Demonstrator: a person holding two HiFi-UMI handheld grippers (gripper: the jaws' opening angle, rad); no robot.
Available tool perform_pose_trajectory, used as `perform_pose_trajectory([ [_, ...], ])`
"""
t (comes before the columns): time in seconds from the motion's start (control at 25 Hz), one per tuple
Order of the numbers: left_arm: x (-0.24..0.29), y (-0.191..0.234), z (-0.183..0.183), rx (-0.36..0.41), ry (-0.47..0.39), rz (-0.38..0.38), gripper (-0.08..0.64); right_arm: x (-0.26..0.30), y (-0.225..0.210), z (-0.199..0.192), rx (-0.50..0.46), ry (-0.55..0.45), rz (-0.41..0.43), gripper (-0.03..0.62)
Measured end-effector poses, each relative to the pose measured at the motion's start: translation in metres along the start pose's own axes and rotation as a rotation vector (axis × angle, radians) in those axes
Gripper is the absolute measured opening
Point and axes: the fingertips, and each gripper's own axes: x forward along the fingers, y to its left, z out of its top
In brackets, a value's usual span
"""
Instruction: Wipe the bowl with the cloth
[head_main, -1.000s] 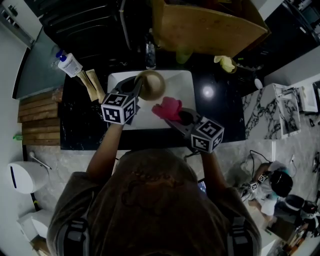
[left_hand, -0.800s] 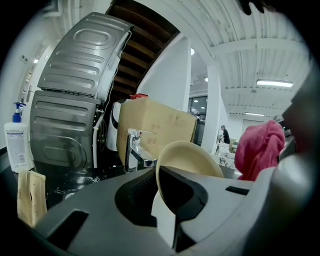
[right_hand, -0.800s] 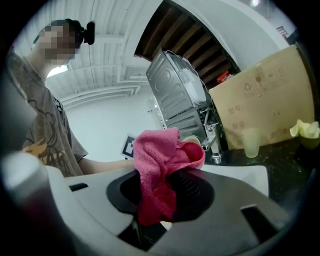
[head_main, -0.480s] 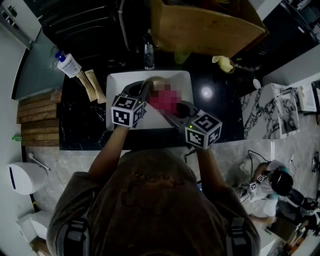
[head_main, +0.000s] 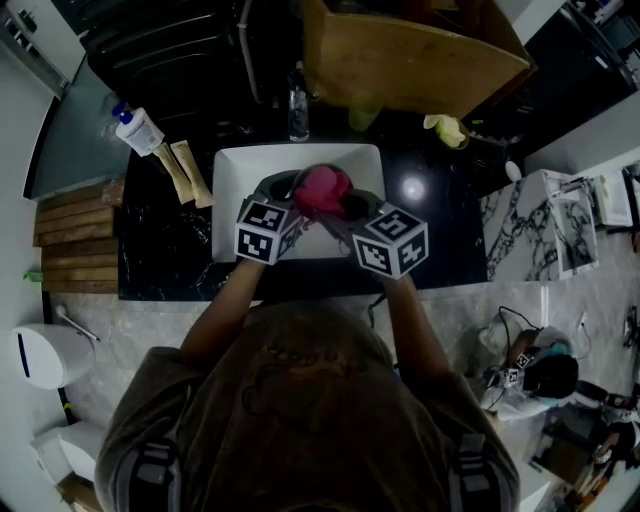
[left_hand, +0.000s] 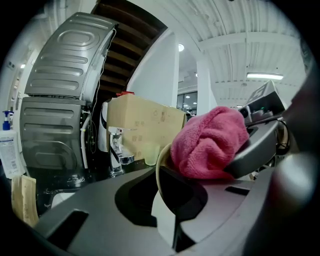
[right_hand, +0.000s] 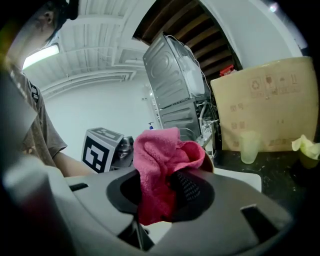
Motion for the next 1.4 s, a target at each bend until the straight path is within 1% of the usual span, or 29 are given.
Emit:
perform_pose_trajectory([
  [0.16,0.001,-0.002,-0.002,0.010,0.005,0.007,0.017,0.004,-0.010,-0.002,-0.020,0.021,-0.045,0.120],
  [0.32,0.001,-0.006,-0.007,0.011,0.045,0.008,0.018,0.008,-0.019,-0.002,-0.040,0.028,-0.092,0.120],
  [0.44,0.003,-0.004,-0.008,0.037,0.054,0.021,0.018,0.011,-0.028,-0.002,-0.098,0.055,-0.156,0.120],
  [0.56,0.003,-0.001,-0.009,0.031,0.057,0.032,0.017,0.011,-0.036,-0.005,-0.170,0.097,-0.219,0.120],
  [0.64,0.003,0.002,-0.009,0.030,0.057,0.042,0.018,0.009,-0.041,-0.007,-0.180,0.114,-0.237,0.120],
  [0.92,0.002,0.014,-0.005,0.030,0.053,0.085,0.026,-0.001,-0.049,-0.023,-0.137,0.155,-0.244,0.120],
  [1.12,0.003,0.023,-0.001,0.041,0.043,0.107,0.028,0.000,-0.041,-0.041,-0.123,0.186,-0.220,0.120],
  [1.4,0.005,0.024,0.000,0.037,0.043,0.111,0.029,0.006,-0.029,-0.052,-0.111,0.206,-0.194,0.120],
])
